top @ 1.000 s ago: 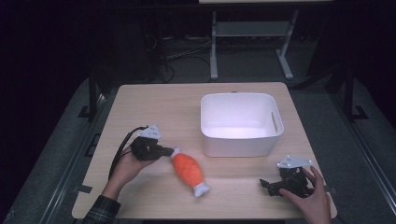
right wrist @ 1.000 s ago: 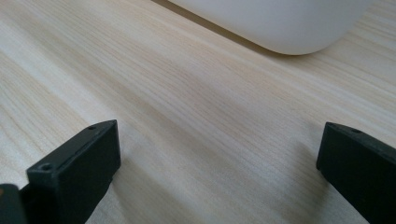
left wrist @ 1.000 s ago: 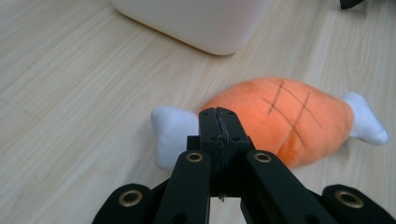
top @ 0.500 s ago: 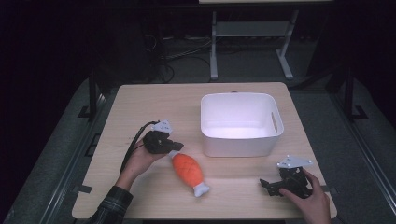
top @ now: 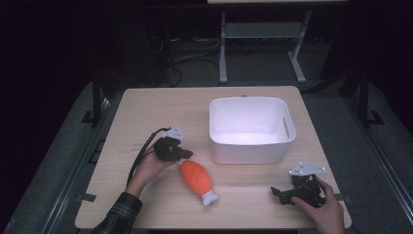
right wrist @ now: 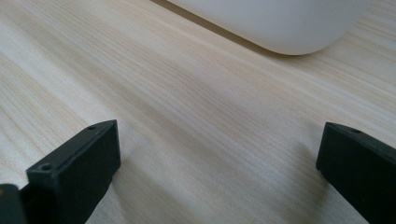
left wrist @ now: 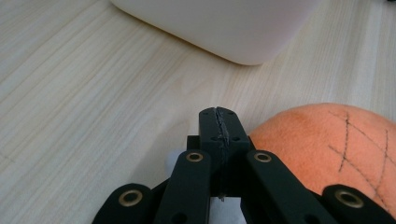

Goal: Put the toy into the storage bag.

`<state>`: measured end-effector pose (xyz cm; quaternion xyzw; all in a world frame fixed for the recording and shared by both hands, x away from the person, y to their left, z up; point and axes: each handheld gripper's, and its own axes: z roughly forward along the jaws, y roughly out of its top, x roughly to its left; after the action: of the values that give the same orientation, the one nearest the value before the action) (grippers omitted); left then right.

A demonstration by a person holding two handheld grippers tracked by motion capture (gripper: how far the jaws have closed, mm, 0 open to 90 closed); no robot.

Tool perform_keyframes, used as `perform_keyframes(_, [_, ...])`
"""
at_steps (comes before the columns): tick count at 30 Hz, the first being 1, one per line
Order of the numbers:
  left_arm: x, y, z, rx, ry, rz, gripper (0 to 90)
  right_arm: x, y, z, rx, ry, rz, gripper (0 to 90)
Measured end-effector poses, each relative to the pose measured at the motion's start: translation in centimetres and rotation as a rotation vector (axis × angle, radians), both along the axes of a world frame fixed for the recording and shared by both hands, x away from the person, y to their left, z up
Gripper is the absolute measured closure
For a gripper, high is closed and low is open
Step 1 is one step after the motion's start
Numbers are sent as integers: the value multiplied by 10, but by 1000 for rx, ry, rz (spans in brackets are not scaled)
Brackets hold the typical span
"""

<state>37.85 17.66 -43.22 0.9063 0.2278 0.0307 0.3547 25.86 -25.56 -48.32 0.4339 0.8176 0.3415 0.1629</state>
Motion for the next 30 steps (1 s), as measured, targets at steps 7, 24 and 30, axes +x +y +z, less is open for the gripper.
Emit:
perform_keyframes(7, [-4, 5, 0, 24, 4, -8, 896, 0, 0, 0, 0, 0, 0, 0])
perform_keyframes(24, [-27, 24, 0, 32, 15, 7, 896, 0, 0, 0, 0, 0, 0, 0])
perform_keyframes(30, [-37, 29, 1, 31, 11, 8, 896, 0, 0, 0, 0, 0, 0, 0])
